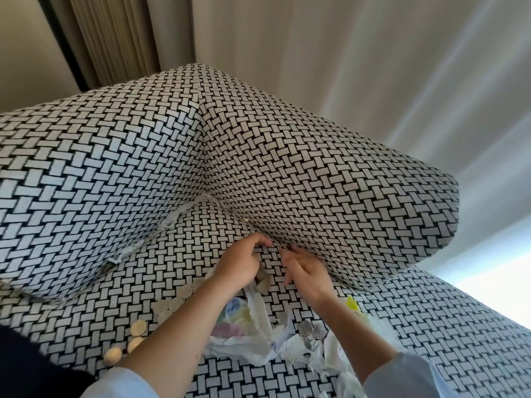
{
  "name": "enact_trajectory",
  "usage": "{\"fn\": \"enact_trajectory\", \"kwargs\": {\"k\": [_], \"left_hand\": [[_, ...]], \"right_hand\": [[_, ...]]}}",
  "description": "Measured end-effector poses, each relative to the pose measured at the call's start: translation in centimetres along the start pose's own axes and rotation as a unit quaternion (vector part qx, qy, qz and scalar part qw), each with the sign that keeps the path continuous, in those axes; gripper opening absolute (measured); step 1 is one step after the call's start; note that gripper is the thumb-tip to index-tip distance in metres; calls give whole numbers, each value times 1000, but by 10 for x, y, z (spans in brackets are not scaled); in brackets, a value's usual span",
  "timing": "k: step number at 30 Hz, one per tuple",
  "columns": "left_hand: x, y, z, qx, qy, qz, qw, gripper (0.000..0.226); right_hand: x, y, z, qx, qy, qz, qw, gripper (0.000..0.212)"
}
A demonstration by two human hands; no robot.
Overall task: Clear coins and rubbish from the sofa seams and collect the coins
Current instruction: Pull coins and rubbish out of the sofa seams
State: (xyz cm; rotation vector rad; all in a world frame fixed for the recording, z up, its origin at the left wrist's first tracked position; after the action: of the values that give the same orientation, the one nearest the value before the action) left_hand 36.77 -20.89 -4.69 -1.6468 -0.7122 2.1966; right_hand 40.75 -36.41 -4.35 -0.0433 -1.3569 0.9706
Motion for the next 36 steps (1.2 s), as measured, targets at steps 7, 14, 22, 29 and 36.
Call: {"fn": "enact_trajectory", "kwargs": {"k": [7,14,22,29,36], "left_hand": [[-13,0,4,-66,77,-122,987,37],[-18,2,-13,-112,93,-218,965,38],[-11,-10,-47,-131,45,-325,935,31],[-8,-6,-47,-138,59,-328,933,33],[-5,-3,-48,-110,60,-341,932,36]], "right_hand": [[-6,2,-28,15,89,47,995,37],[-17,18,-66,88,137,63,985,32],[-22,24,-82,97,101,2,990,25],[-25,21,-72,45,55,-113,991,42],[-15,15,-65,10,13,-193,981,45]]}}
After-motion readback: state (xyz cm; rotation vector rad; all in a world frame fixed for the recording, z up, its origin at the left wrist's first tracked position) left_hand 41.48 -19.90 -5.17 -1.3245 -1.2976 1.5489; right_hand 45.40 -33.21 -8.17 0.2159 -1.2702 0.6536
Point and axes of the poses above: each hand's wrist, its own z-axis away from the middle knuckle, its own y-axis out of the palm, x = y × z, the point moved 9 cm from there along -z, towards the middle knuckle, and after that the axes turned 7 degrees about x, right-handed, at the moved point
